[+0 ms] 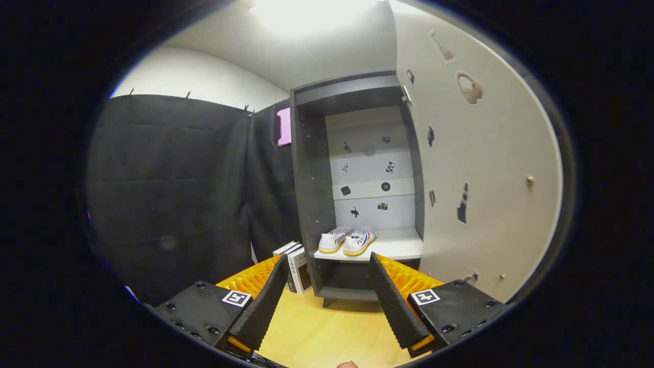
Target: Open the shoe cabinet door, grab the shoes and put them into the shoe cabinet, then close the shoe cabinet door.
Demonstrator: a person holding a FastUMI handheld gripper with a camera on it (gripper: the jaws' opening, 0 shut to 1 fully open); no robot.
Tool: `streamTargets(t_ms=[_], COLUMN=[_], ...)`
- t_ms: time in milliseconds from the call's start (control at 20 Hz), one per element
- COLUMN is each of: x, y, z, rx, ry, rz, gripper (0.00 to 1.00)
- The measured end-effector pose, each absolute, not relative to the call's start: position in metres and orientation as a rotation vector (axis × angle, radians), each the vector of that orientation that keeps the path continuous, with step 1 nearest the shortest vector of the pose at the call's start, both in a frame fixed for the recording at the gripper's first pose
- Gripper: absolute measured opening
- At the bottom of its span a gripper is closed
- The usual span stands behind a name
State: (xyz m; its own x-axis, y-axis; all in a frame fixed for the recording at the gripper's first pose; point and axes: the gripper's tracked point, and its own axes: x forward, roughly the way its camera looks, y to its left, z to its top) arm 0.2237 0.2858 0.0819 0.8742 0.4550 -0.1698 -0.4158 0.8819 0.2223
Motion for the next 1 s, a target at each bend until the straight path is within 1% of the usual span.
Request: streamTargets(t_ms=[200,400,450,600,700,1000], x=[0.187,0.171,0.170,0.179,0.188,0.249], y=[0.234,0.176,0.158,0.093,0.057,0.003], z=[0.088,0.119,0.128,0.142,0.137,0.099], rx=[0.158,0.201,0.218,0.241,0.240,0.177], ry=[0.221,0.156,0.139,0.083,0.077,0.125], rz=[0.430,0.374,0.345,0.196,0.095,-0.115], gripper=[0.97,0.98,0.98,0.97,0.97,0.97])
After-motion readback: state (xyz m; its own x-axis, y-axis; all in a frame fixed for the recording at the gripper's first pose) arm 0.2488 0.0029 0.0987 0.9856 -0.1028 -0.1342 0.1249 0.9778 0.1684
